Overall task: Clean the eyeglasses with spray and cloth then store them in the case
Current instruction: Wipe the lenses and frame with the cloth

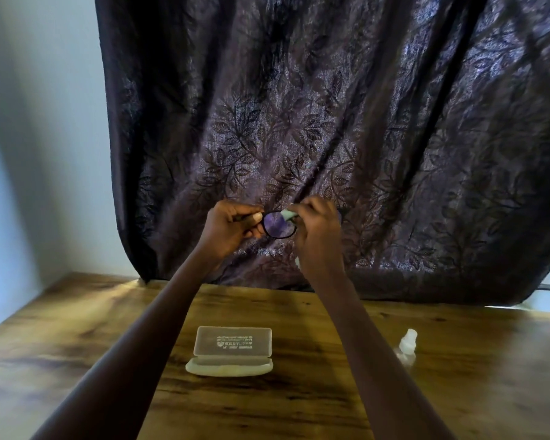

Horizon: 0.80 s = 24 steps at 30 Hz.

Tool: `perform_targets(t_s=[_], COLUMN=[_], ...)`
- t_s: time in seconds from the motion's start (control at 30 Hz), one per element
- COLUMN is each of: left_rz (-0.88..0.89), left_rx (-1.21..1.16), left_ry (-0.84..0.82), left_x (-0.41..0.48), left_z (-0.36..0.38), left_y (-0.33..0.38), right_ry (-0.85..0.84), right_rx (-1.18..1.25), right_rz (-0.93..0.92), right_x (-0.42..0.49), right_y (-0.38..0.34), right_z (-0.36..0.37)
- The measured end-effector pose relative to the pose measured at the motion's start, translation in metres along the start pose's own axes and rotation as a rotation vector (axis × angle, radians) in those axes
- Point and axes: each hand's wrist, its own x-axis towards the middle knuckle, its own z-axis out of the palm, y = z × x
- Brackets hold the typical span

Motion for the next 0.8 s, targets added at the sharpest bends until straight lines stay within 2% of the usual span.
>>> perform_targets(t_s=[0.2,0.43,0.53,0.8], left_rz=[-0.018,-0.021,-0.012,0.014], left_rx=[-0.007,-0.038,-0.035,-0.007], left_ry=[-0.010,-0.003,-0.016,-0.057], left_x=[0.000,0.002,0.002,0.002], left_z=[-0.005,0.001,0.002,0.003], left_y=[0.000,-0.001,-0.001,0.001], right_ry=[0.186,0.375,0.397,0.339], right_rx=[0.019,0.156,0.197,0.190], right_rz=[0.117,0.275,0.326,0.194], right_x=[-0.006,-0.019,-0.027,-0.018], right_y=[0.033,0.045,0.041,0.029], right_z=[-0.017,-0.014,-0.010,-0.004])
